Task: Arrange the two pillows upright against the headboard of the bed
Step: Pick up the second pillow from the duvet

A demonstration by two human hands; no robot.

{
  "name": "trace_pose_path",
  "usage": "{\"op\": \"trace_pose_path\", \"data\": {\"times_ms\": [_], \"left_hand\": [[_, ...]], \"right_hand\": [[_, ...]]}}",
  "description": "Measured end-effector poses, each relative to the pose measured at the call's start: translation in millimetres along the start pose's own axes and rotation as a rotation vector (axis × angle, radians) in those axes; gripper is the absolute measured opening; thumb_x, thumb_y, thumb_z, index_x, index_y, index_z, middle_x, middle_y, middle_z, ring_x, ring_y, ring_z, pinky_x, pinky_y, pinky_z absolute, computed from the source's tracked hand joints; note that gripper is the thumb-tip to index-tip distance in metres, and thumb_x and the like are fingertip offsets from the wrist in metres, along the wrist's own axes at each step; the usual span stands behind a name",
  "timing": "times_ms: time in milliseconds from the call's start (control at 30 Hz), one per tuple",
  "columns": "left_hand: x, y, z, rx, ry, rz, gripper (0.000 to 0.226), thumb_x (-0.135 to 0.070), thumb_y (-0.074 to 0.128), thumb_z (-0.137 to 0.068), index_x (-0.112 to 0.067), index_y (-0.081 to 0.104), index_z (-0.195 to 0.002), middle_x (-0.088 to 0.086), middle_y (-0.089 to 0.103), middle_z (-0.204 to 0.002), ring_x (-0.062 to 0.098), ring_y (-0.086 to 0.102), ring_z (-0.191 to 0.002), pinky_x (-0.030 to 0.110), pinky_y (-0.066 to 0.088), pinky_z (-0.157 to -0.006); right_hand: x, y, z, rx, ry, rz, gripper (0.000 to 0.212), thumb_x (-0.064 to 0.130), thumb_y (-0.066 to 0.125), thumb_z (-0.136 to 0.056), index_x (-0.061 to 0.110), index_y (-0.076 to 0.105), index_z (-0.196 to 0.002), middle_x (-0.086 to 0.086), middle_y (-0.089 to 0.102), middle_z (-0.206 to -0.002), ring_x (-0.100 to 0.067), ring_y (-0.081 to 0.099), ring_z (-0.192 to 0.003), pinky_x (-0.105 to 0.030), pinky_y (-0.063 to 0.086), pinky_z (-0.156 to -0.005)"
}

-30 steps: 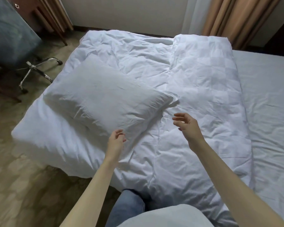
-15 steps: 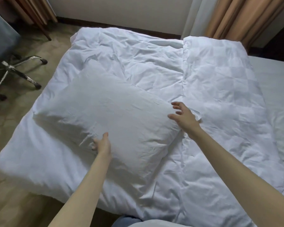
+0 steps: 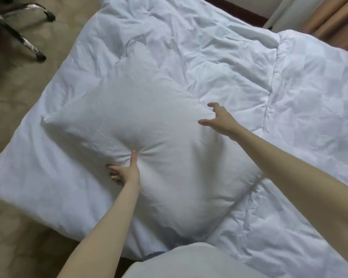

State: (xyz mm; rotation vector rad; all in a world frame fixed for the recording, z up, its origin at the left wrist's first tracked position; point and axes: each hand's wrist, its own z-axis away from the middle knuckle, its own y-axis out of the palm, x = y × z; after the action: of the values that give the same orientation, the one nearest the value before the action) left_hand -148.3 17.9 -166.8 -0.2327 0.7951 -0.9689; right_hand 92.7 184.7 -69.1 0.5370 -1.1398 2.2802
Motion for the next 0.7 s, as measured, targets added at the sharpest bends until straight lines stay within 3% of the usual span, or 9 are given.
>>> {"op": "trace_pose_path", "data": {"times_ms": [100,200,300,400,500,600,700], "left_hand": [[6.0,3.8,-12.8,0.021,-0.054,0.08,0.125,-0.062,0.071,-0.068,-0.018,-0.009,-0.152,0.018,-0.001,-0.161,0.03,0.0,-0.149,0.043,0.009,-0.117],[14.5,6.4,-23.0,0.013,-0.066,0.138,0.129,-0.06,0.078,-0.061,-0.025,-0.007,-0.151,0.018,0.012,-0.159,0.032,0.02,-0.144,0.042,0.023,-0.113],[17.3,9.0,-30.9,0.03,-0.032,0.213,0.129,-0.047,0.084,-0.062,-0.017,-0.005,-0.152,0.014,0.022,-0.157,0.026,0.034,-0.139,0.031,0.029,-0.111],[15.6,9.5,-36.1,0.028,-0.044,0.247,0.118,-0.034,0.086,-0.065,-0.005,0.009,-0.15,0.012,0.031,-0.154,0.021,0.04,-0.136,0.037,0.033,-0.114],[12.3,9.1,-33.8,0.035,-0.107,0.255,0.096,-0.034,0.084,-0.069,0.001,0.028,-0.139,0.014,0.047,-0.143,0.023,0.051,-0.126,0.038,0.041,-0.109],[6.3,11.7,-25.3,0.024,-0.138,0.241,0.094,-0.039,0.08,-0.073,0.002,0.027,-0.139,0.013,0.045,-0.143,0.024,0.048,-0.128,0.034,0.038,-0.109],[1.3,14.8,-14.7,-0.004,-0.11,0.293,0.082,-0.034,0.079,-0.075,0.004,0.037,-0.135,0.012,0.052,-0.138,0.023,0.053,-0.124,0.034,0.041,-0.107]], "right_hand": [[11.6,11.5,-37.3,0.048,0.031,0.084,0.086,0.049,0.068,-0.077,0.024,0.024,-0.146,-0.01,0.031,-0.149,-0.03,0.034,-0.135,-0.051,0.033,-0.108],[15.4,21.0,-65.4,0.074,0.097,0.165,0.097,0.061,0.065,-0.074,0.023,0.016,-0.148,-0.011,0.028,-0.151,-0.034,0.027,-0.139,-0.054,0.027,-0.11],[7.5,27.9,-80.1,0.103,0.156,0.137,0.107,0.067,0.062,-0.071,0.018,0.009,-0.149,-0.01,0.03,-0.152,-0.032,0.027,-0.14,-0.052,0.025,-0.112],[-3.0,37.0,-85.7,0.091,0.218,0.072,0.111,0.069,0.066,-0.065,0.009,0.019,-0.145,-0.009,0.04,-0.146,-0.03,0.038,-0.134,-0.049,0.03,-0.11],[-4.7,50.2,-88.5,0.015,0.234,0.159,0.1,0.073,0.063,-0.064,0.005,0.036,-0.133,-0.011,0.05,-0.138,-0.033,0.044,-0.128,-0.043,0.033,-0.104],[-6.3,62.7,-87.5,-0.004,0.16,0.185,0.087,0.072,0.056,-0.072,0.005,0.042,-0.126,-0.011,0.057,-0.13,-0.033,0.048,-0.123,-0.043,0.032,-0.096],[-9.4,64.8,-80.3,-0.007,0.096,0.098,0.065,0.07,0.058,-0.069,0.013,0.056,-0.099,-0.004,0.064,-0.105,-0.028,0.057,-0.105,-0.039,0.041,-0.082]]}}
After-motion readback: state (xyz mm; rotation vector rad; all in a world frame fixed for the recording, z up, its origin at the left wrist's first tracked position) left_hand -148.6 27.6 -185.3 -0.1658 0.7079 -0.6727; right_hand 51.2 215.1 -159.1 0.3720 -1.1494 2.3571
